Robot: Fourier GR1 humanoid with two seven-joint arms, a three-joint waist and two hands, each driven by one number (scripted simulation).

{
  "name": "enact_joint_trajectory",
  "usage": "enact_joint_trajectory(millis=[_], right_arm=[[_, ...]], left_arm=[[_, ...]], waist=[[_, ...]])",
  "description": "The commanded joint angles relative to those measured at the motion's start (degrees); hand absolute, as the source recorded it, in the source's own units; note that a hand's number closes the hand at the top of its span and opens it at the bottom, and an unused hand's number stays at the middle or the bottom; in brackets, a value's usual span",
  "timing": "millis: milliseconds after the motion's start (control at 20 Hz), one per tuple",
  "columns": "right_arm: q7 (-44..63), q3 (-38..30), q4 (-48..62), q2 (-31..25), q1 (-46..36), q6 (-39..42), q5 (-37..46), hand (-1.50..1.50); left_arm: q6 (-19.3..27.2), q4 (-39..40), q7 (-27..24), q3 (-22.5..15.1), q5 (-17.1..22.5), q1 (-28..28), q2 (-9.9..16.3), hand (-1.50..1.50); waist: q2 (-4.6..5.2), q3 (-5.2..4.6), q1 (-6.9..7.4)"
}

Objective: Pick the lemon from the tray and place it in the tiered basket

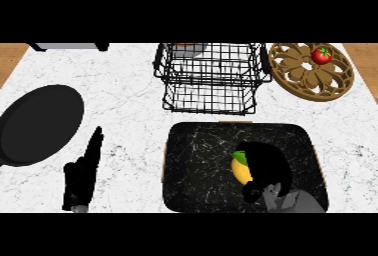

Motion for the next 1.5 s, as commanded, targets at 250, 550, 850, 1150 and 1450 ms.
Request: enact_joint_trajectory(millis=[250, 550, 850, 1150, 1450], right_arm=[[-6.72, -1.02, 4.73, 1.78, -2.05, 0.26, 4.99, 1.50], [-17.81, -0.49, 5.32, -5.84, -1.81, -2.35, 8.49, 1.50], [-37.51, -8.84, 14.28, -14.66, -3.30, -9.50, 6.51, 1.50], [-36.27, -20.18, 7.35, -11.62, -6.18, -7.34, -4.71, 1.50], [-28.33, -33.50, -9.19, -12.30, -7.33, -2.85, -18.23, 1.50]], left_arm=[[-0.24, 1.84, -0.11, 0.29, -2.24, 1.41, -2.26, 0.00], [-2.11, 1.27, 0.95, 2.18, -0.55, 0.65, -1.20, 0.00], [-3.04, 0.47, 2.11, 3.16, -0.14, 1.40, -0.43, 0.00], [-2.42, 3.90, -2.13, 2.11, -1.79, 2.04, -2.19, 0.00], [-0.71, -0.62, 1.17, 1.72, -2.26, 4.11, -2.49, 0.00]], waist=[[0.24, -0.24, 0.08], [0.25, -0.24, -0.02], [0.31, -0.22, 0.18], [0.17, -0.28, -0.51], [-0.54, -0.32, -1.97]])
